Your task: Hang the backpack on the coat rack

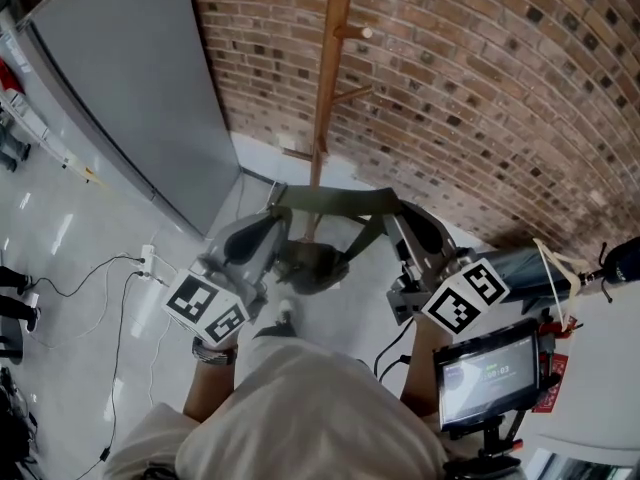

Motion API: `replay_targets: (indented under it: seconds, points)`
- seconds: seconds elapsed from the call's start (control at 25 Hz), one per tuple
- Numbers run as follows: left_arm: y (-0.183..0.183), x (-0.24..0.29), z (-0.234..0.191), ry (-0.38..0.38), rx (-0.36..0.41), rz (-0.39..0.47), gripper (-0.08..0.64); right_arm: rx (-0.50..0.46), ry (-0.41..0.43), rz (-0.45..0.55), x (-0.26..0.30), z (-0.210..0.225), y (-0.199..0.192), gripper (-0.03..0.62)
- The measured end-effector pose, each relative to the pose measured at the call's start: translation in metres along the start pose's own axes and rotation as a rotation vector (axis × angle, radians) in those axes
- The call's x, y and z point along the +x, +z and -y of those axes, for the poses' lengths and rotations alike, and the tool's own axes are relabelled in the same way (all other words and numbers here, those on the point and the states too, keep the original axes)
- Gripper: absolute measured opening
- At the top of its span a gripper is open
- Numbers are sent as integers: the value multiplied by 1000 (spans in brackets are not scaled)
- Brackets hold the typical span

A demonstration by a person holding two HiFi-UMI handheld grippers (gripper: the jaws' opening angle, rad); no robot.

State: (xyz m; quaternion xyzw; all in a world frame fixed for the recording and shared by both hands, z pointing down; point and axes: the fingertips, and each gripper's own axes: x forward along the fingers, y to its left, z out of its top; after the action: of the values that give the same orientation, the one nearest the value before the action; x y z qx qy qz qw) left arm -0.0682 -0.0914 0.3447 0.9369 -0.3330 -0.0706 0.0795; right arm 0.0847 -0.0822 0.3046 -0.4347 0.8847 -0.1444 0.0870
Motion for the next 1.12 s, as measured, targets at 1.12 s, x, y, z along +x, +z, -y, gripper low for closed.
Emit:
replay_targets:
  seconds: [1.12]
  points:
    - [4, 55, -86, -76, -61, -68, 14, 68, -42, 17, 93, 55, 6, 9]
